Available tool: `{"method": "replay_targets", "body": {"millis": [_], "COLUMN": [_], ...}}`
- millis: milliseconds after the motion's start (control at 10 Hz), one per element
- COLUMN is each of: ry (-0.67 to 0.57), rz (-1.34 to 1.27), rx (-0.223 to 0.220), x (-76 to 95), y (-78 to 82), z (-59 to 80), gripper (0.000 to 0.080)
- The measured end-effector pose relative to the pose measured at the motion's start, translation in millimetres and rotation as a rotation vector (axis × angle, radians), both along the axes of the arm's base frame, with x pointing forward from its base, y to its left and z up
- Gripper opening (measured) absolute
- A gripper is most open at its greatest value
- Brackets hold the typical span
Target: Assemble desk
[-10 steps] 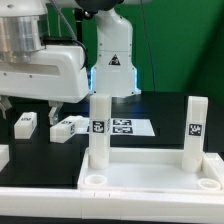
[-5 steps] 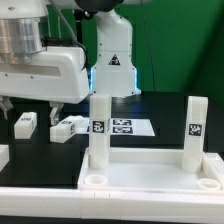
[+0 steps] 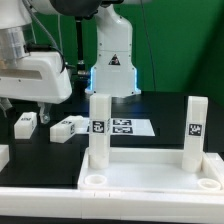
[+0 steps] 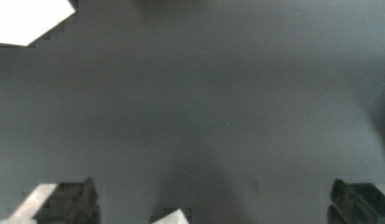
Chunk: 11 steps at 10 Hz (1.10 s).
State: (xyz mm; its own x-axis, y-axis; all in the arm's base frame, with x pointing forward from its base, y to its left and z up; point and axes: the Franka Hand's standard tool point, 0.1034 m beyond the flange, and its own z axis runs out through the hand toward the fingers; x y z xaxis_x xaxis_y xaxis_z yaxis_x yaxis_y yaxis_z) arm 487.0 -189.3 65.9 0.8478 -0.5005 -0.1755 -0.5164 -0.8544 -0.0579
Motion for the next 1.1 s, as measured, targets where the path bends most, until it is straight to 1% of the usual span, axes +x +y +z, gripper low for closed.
{"method": "replay_targets", "body": {"millis": [100, 300, 400, 500, 600, 700, 800, 900, 1000, 1100], "ry": [0.003, 0.115, 0.168, 0.203, 0.271, 0.326, 0.352, 0.400, 0.445, 0.465], "rz": [0.000, -0.002, -0.007, -0.022, -0.021, -0.021, -0.019, 0.002, 0.016, 0.015], "rx": [0.002, 0.097, 0.138, 0.156, 0.207, 0.243, 0.257, 0.300, 0.337, 0.347], "x": [-0.4, -11.0, -16.3, -20.4, -26.2, -25.9, -24.9, -32.7, -37.8, -35.9], "y": [0.1, 8.6, 12.8, 16.9, 20.2, 18.4, 17.6, 22.6, 23.7, 21.6], "z": [-0.6, -0.1, -1.1, -2.5, -1.7, -3.4, -5.9, -7.4, -10.8, -12.6], "gripper": [0.0648, 0.0648, 0.0649, 0.0648, 0.0648, 0.0648, 0.0648, 0.0648, 0.0648, 0.0648]}}
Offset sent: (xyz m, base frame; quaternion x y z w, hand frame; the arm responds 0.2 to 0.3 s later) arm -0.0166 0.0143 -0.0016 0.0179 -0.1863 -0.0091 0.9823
